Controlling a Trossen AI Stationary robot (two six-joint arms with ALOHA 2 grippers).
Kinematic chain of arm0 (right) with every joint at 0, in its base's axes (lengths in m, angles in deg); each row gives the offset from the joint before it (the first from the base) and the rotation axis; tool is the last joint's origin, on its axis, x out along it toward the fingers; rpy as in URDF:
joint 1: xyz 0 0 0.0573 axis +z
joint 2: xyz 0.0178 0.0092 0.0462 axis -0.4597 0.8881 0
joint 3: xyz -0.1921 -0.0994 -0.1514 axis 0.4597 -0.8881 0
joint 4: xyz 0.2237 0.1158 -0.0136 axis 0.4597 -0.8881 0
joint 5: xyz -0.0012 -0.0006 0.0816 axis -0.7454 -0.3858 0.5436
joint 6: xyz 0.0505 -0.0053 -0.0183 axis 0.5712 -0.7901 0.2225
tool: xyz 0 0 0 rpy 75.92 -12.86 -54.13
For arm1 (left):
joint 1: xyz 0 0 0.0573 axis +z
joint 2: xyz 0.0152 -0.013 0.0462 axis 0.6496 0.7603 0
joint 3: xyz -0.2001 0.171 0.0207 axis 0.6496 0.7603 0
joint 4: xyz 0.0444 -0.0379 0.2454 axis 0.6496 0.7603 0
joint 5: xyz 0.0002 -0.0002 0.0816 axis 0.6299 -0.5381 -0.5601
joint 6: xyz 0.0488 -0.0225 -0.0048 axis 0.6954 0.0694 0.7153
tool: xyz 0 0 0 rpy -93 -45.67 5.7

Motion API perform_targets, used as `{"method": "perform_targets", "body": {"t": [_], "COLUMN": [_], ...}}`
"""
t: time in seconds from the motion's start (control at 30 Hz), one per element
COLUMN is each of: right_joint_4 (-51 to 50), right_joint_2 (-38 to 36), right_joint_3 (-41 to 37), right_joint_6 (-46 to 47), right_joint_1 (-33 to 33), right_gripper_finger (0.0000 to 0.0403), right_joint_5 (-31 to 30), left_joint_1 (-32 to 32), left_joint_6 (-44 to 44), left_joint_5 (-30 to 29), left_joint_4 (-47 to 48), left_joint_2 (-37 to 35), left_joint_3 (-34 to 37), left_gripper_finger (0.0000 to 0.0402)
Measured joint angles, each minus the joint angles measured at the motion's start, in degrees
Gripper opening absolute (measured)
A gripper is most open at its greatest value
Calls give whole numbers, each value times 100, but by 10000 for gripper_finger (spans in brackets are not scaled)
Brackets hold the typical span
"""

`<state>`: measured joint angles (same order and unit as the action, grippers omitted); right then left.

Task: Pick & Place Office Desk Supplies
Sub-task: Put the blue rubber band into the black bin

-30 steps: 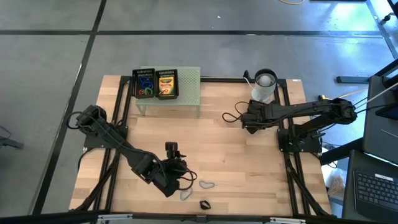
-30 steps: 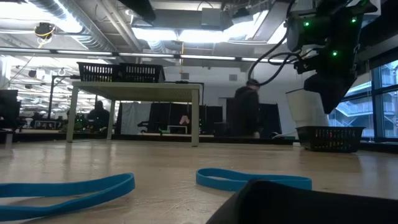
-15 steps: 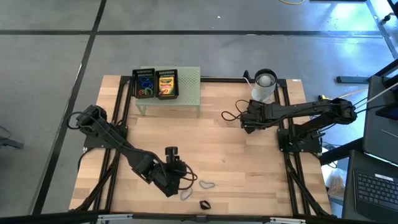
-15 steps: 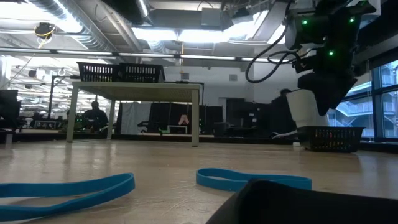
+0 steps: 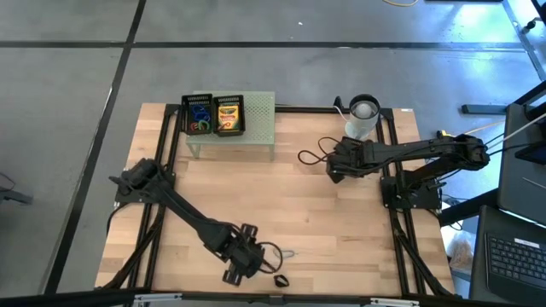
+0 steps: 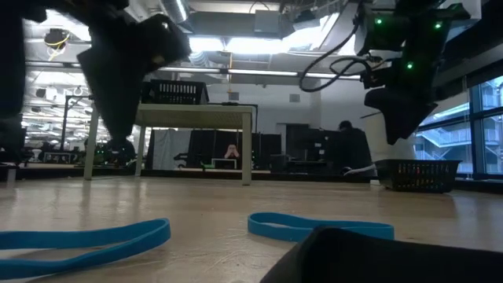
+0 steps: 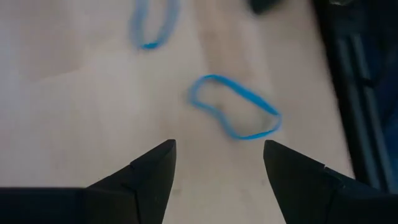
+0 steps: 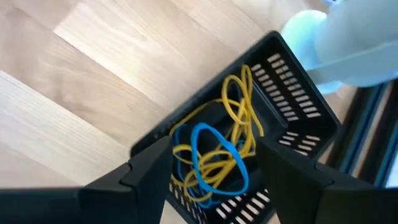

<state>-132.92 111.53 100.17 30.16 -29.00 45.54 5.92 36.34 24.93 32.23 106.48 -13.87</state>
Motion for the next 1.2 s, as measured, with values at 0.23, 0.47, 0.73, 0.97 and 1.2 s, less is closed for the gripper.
{"method": "perform_targets", "body": {"t": [0.23, 0.47, 0.73, 0.97, 1.2], "right_joint_4": [570, 1131, 1358, 1356, 1358], "right_joint_2": [1, 2, 2, 2, 2], "right_joint_3": [0, 0, 0, 0, 0], "right_joint_6": [-327, -388, -371, -367, -352], "right_joint_1": [0, 0, 0, 0, 0], "right_gripper_finger": [231, 231, 231, 231, 231], "right_joint_5": [-2, -392, -602, -600, -601], "left_joint_1": [77, 55, -63, -443, -619], "left_joint_6": [558, 727, 1109, 1631, 1983], "left_joint_5": [258, 405, 400, 241, -371], "left_joint_4": [-641, -672, -639, -619, -698], "left_joint_2": [282, 395, 395, 397, 577], "left_joint_3": [-2, 0, 0, 4, 7], "left_gripper_finger": [239, 239, 232, 220, 215]}}
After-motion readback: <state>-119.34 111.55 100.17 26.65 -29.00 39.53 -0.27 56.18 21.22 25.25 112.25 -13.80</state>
